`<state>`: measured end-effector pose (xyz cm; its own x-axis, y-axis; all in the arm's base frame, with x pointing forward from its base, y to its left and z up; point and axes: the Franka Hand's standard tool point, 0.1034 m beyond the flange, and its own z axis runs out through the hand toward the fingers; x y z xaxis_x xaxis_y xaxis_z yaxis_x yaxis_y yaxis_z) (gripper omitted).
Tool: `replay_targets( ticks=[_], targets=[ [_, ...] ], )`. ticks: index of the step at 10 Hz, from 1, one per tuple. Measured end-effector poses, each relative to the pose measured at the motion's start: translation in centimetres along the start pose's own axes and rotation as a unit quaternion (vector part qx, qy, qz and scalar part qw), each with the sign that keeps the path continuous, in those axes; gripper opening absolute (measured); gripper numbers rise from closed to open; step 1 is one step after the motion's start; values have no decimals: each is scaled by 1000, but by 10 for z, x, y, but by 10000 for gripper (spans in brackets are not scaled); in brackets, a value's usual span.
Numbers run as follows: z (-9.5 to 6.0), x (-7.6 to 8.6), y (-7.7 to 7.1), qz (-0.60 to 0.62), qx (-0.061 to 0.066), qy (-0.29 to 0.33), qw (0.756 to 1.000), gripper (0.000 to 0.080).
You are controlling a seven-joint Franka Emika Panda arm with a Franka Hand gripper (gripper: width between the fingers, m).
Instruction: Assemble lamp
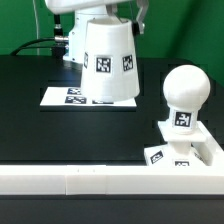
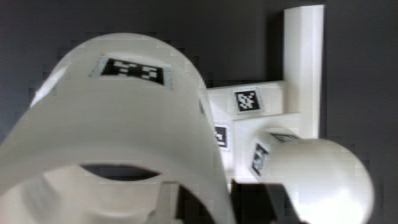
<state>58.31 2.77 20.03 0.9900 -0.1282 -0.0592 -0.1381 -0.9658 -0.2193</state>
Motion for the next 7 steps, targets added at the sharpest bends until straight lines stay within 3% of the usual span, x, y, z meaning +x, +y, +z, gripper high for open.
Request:
replay_targets(
  ticks=[4, 7],
  targets=[
    [-39, 22, -51, 33, 13, -9, 999, 45],
    [-37, 37, -89, 48, 18, -5, 999, 45]
  ],
)
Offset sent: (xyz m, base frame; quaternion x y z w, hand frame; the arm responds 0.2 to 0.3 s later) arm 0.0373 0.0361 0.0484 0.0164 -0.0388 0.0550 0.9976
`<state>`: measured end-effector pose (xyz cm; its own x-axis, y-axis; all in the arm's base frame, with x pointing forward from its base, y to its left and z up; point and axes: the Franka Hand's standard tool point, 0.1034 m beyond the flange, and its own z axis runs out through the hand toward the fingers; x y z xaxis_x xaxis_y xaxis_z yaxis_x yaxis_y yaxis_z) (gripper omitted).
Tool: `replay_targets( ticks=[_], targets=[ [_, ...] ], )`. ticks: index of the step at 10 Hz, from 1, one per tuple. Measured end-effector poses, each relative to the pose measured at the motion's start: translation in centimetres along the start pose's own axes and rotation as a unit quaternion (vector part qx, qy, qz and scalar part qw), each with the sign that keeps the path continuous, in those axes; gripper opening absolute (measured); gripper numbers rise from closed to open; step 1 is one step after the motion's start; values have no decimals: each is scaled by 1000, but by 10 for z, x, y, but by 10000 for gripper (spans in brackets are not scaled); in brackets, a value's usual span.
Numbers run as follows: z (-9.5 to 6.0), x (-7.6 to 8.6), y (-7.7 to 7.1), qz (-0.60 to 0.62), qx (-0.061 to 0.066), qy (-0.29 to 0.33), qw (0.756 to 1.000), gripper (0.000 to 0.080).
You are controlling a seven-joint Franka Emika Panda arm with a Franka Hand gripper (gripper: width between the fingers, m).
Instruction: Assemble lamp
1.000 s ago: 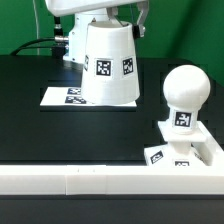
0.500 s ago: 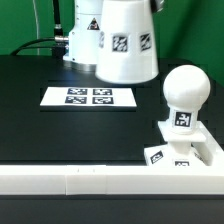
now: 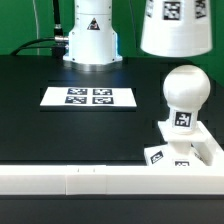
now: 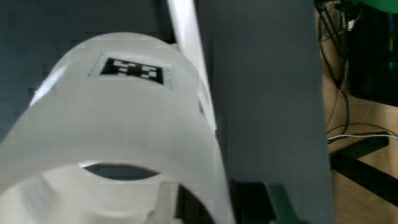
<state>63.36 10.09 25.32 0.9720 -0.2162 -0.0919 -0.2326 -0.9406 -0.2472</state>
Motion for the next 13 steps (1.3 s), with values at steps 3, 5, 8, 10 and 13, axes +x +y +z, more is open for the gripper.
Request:
replay_targets(
  ticks=[3, 5, 8, 10, 13],
  targets=[
    [37, 1, -13, -10, -3, 7, 1000, 45],
    [59, 0, -9, -10, -7, 3, 1000, 45],
    [80, 2, 0, -7, -11, -3, 1000, 45],
    [93, 3, 8, -11, -13, -5, 1000, 45],
    [98, 2, 16, -15, -16, -10, 1000, 45]
  ],
)
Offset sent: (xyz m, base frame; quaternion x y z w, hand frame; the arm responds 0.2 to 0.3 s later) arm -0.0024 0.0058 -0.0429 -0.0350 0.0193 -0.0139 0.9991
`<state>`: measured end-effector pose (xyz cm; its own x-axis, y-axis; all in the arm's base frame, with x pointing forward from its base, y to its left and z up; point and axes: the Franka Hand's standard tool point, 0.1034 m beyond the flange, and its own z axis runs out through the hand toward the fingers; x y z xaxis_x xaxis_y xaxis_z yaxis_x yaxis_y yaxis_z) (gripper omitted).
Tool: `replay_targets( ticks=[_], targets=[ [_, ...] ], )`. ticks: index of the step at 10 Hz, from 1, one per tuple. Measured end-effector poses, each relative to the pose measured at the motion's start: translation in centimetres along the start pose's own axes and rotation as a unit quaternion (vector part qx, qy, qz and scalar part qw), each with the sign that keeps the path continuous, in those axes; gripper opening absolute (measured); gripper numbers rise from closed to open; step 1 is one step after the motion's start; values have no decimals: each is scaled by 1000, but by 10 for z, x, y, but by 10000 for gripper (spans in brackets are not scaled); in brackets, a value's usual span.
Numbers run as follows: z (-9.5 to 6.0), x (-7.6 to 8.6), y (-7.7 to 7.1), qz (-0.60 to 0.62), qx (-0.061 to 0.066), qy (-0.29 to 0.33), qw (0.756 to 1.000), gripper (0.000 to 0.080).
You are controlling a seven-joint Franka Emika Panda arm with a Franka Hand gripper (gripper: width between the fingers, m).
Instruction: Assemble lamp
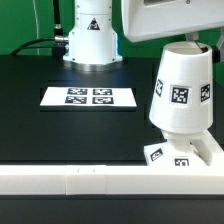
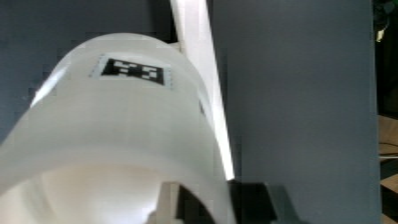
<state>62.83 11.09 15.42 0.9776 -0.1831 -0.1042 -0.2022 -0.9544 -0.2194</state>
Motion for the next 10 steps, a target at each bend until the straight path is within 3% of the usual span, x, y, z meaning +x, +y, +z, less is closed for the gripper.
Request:
replay_targets(
  ticks=[4, 5, 6, 8, 9, 10],
  targets=[
    [0, -1, 2, -1, 0, 0, 1000, 48],
    [-2, 0, 3, -1, 1, 1, 1000, 260],
    [-4, 0, 3, 0, 1, 2, 1000, 260],
    [-13, -3, 3, -1, 1, -3, 1000, 601],
    [-20, -6, 1, 3, 1, -7, 1000, 601],
    [-26, -11, -4, 8, 0, -16, 1000, 679]
  ],
)
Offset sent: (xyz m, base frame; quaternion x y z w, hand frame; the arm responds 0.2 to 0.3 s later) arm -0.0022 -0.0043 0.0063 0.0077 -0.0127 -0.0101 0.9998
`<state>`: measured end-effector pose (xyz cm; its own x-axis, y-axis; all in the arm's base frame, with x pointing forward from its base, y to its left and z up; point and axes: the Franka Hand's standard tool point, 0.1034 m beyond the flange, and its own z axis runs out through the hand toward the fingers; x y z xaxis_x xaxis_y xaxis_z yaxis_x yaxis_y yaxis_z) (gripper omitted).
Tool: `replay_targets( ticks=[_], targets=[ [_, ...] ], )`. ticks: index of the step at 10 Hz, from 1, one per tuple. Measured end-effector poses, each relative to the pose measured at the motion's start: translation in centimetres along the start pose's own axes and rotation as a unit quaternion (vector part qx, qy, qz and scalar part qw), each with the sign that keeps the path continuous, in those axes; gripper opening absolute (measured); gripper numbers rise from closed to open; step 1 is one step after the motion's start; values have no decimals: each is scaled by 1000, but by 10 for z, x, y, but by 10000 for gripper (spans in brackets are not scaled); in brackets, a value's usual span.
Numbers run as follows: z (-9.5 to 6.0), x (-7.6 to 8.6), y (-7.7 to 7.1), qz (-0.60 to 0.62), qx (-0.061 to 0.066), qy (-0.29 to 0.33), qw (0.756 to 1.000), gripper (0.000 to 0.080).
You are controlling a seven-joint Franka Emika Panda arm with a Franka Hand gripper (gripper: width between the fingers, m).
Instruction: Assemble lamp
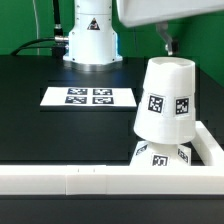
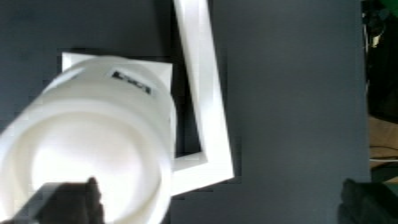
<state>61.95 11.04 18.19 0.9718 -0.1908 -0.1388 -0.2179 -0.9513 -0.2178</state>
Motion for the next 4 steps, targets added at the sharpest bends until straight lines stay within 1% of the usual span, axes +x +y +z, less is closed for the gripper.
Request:
replay_targets(
  ticks=[1, 2, 3, 4],
  targets=[
    [-6, -4, -9, 15, -1, -11, 1000, 679],
    [-9, -5, -18, 27, -2, -14, 1000, 696],
    [-7, -4, -24, 38, -2, -15, 999, 696],
    [-3, -4, -27, 42, -4, -17, 999, 699]
  ],
)
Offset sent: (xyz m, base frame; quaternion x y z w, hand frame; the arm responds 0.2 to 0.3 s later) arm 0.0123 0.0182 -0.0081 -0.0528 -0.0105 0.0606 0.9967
